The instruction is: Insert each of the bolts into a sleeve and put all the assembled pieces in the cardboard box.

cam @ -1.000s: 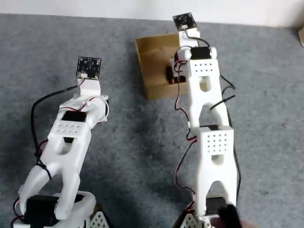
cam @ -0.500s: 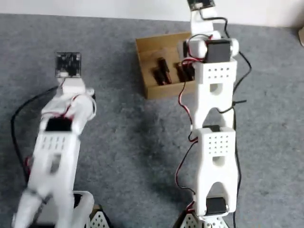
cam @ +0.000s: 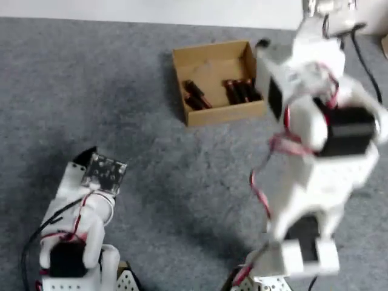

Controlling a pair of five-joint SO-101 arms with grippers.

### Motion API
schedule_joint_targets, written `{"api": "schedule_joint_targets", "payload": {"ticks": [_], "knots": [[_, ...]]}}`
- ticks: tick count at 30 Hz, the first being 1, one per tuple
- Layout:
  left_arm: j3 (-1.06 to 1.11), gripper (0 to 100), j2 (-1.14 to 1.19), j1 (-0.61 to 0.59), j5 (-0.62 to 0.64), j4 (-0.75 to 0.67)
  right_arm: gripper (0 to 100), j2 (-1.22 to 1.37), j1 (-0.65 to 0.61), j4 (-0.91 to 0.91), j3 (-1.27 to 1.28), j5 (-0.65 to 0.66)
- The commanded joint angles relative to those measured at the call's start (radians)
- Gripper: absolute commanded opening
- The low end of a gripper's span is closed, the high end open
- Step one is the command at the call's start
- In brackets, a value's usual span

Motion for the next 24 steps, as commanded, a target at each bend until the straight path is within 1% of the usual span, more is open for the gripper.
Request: {"api": "schedule_joint_targets", "payload": {"ticks": [1,5,9,13,17,18,20,22,24], "knots": [[0.044,1,0.007,0.007,-0.011,0.031,35.4,-0.323,-0.053,0.012,0.392,-0.009],[0.173,1,-0.056,0.007,-0.009,0.031,35.4,-0.657,-0.101,-0.047,0.773,-0.002],[0.309,1,-0.084,0.004,-0.009,0.025,35.4,-1.012,-0.102,-0.186,1.152,-0.002],[0.32,1,-0.077,0.001,-0.012,0.031,35.4,-1.348,-0.097,-0.323,1.511,-0.002],[0.32,1,-0.076,-0.001,-0.011,0.031,35.4,-1.638,-0.097,-0.407,1.839,-0.002],[0.32,1,-0.076,-0.001,-0.011,0.031,35.4,-1.687,-0.094,-0.426,1.908,-0.002],[0.32,1,-0.074,-0.001,-0.011,0.032,35.4,-1.673,-0.056,-0.432,1.992,-0.002],[0.32,1,-0.074,-0.001,-0.011,0.035,35.4,-1.633,0.007,-0.466,2.037,-0.002],[0.32,1,-0.074,-0.001,-0.011,0.078,35.4,-1.621,0.107,-0.521,2.111,-0.002]]}}
